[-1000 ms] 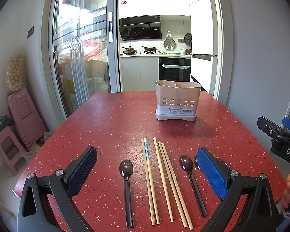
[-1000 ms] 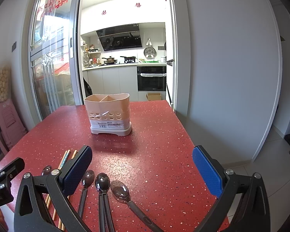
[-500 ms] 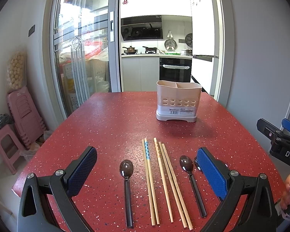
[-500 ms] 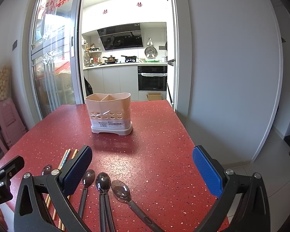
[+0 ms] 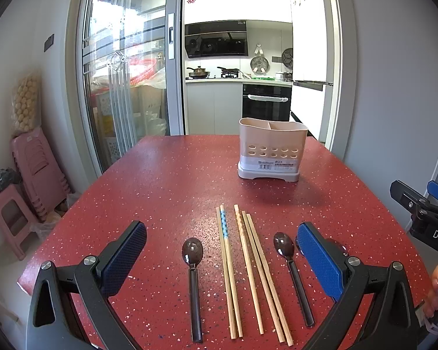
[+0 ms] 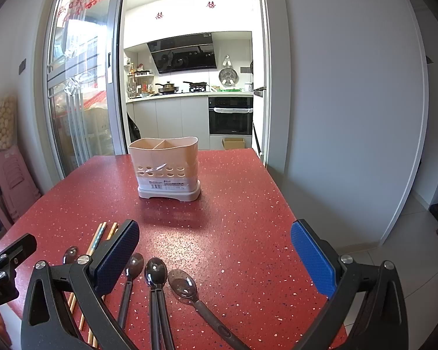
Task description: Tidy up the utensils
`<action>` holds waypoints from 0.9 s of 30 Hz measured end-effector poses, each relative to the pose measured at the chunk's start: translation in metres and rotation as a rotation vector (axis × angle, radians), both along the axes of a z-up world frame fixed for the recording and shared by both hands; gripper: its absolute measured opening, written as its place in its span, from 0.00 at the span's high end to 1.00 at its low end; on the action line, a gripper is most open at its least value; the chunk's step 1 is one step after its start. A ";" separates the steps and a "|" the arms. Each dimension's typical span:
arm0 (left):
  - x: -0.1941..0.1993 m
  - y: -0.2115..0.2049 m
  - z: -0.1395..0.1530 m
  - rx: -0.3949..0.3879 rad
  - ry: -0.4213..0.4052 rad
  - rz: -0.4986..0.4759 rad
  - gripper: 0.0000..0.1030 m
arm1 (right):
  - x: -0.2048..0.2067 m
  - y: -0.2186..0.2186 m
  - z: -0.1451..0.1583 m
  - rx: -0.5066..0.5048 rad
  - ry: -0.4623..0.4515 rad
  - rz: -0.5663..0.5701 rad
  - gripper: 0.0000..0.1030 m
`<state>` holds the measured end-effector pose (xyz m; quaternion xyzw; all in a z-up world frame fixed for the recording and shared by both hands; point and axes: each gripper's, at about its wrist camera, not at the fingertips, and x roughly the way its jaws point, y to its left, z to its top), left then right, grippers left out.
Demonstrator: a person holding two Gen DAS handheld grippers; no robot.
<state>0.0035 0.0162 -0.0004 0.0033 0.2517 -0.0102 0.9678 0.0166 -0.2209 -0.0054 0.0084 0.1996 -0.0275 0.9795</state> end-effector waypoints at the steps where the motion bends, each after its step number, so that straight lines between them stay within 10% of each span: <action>1: 0.000 0.000 0.000 0.000 0.000 0.000 0.00 | 0.000 0.000 0.000 0.000 0.001 0.001 0.00; 17: 0.015 0.008 -0.015 0.011 0.097 -0.031 0.00 | 0.009 0.003 -0.006 -0.027 0.047 0.036 0.00; 27: 0.060 0.057 -0.066 0.012 0.399 0.044 0.00 | 0.069 -0.011 -0.054 -0.107 0.517 0.262 0.04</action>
